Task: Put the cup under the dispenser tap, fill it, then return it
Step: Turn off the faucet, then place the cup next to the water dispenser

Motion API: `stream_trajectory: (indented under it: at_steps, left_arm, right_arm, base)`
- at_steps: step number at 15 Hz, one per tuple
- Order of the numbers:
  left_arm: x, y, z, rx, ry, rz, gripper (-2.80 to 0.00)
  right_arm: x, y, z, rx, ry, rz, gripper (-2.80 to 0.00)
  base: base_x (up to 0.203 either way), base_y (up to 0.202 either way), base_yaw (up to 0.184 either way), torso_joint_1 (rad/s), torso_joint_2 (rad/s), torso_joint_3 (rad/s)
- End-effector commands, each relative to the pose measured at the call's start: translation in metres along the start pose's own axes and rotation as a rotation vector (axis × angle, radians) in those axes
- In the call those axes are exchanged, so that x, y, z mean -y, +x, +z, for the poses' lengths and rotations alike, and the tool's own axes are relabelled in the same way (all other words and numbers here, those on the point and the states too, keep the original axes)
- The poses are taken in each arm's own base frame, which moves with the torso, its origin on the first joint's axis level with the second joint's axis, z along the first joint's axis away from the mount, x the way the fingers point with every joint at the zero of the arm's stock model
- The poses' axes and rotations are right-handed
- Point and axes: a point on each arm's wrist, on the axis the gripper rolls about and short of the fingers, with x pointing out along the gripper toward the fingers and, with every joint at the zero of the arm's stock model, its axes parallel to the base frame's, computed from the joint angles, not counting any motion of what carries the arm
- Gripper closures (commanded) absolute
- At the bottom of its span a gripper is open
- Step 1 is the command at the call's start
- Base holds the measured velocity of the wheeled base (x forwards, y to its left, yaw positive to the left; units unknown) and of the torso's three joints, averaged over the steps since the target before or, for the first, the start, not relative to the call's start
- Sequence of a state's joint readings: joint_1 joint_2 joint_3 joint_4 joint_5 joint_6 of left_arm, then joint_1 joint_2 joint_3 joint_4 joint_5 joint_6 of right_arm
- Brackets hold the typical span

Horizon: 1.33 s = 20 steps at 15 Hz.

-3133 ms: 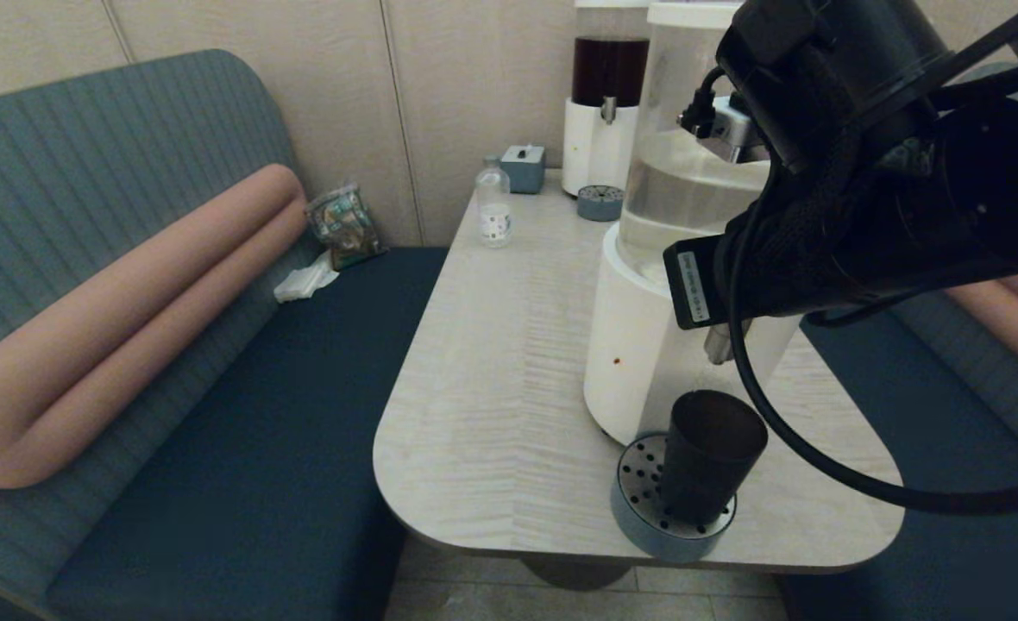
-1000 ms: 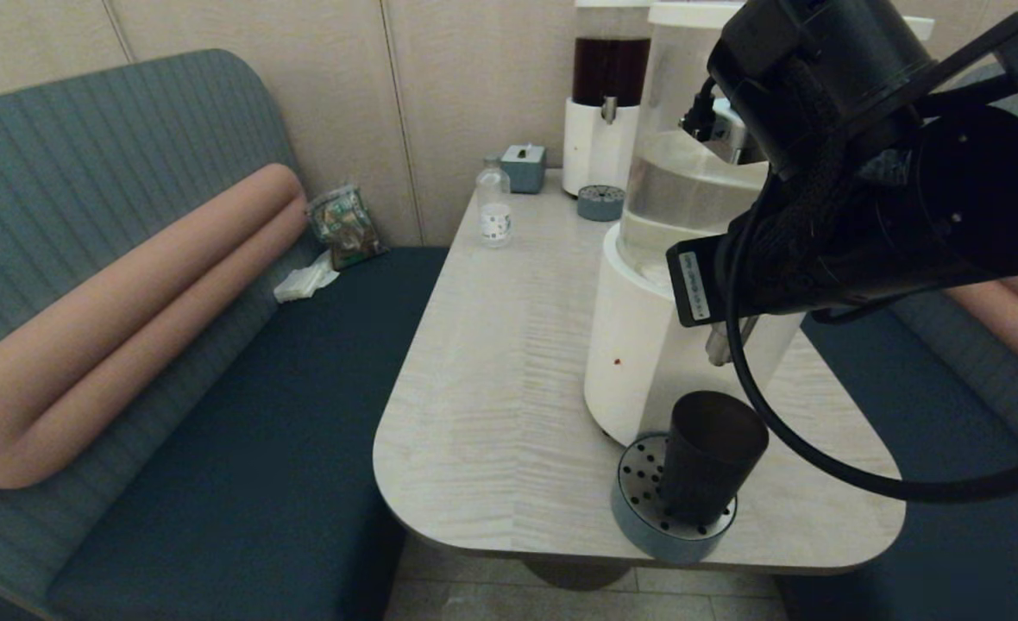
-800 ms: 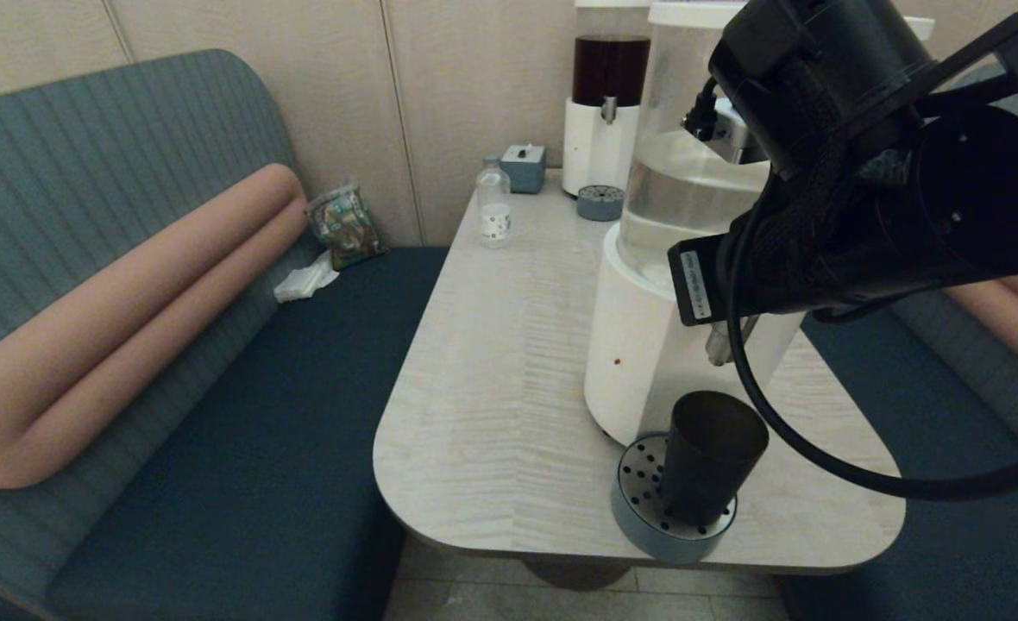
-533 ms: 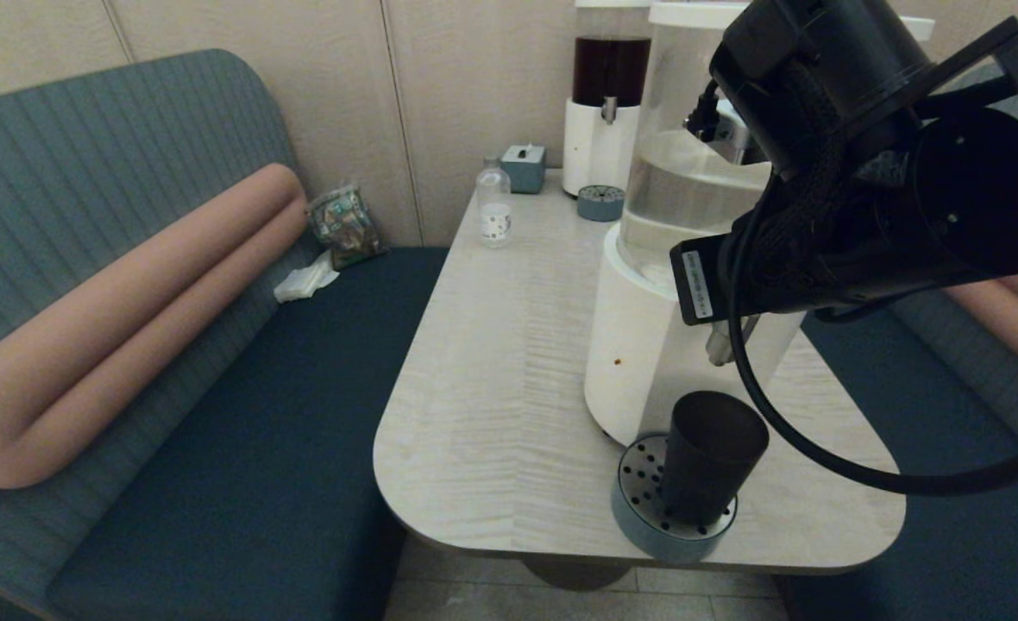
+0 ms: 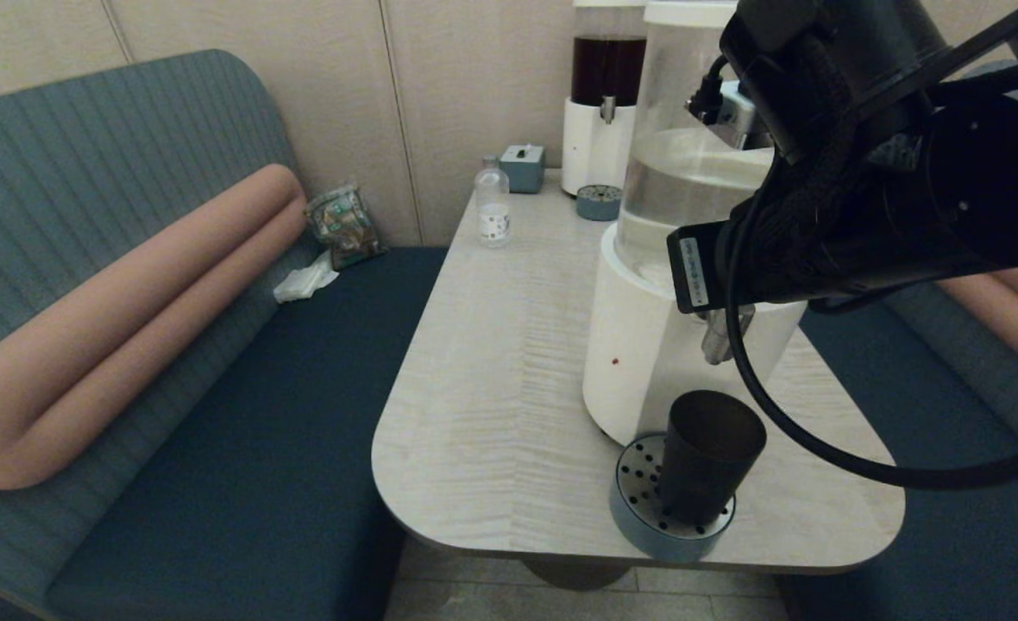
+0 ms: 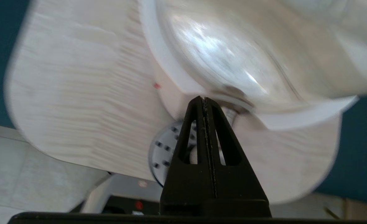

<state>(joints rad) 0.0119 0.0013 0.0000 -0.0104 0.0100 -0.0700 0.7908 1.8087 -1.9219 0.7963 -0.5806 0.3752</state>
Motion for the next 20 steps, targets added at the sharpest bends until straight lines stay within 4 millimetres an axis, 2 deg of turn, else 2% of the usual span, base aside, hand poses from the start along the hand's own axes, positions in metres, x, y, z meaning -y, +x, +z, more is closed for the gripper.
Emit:
stream_trajectory:
  at_steps: [1,6,9,15,20]
  left_arm:
    - [0.0,0.0,0.0,0.0,-0.001,0.001,0.0]
    - [0.0,0.0,0.0,0.0,-0.001,0.001,0.0]
    - [0.0,0.0,0.0,0.0,-0.001,0.001,0.0]
    - [0.0,0.0,0.0,0.0,-0.001,0.001,0.0]
    - [0.0,0.0,0.0,0.0,-0.001,0.001,0.0]
  right_arm:
    - [-0.004,-0.006,0.001,0.021,-0.004,0.025,0.0]
    - [-0.006,-0.015,0.004,0.053,0.01,0.056,0.0]
    - [-0.003,-0.03,0.006,0.084,0.023,0.085,0.0]
    - [0.024,-0.072,0.007,0.148,0.074,0.144,0.0]
    - [0.054,-0.111,-0.005,0.189,0.101,0.21,0.0]
  base:
    - [0.0,0.0,0.0,0.0,0.0,0.0]
    - [0.0,0.0,0.0,0.0,0.0,0.0]
    - [0.0,0.0,0.0,0.0,0.0,0.0]
    - [0.0,0.0,0.0,0.0,0.0,0.0]
    - [0.0,0.0,0.0,0.0,0.0,0.0]
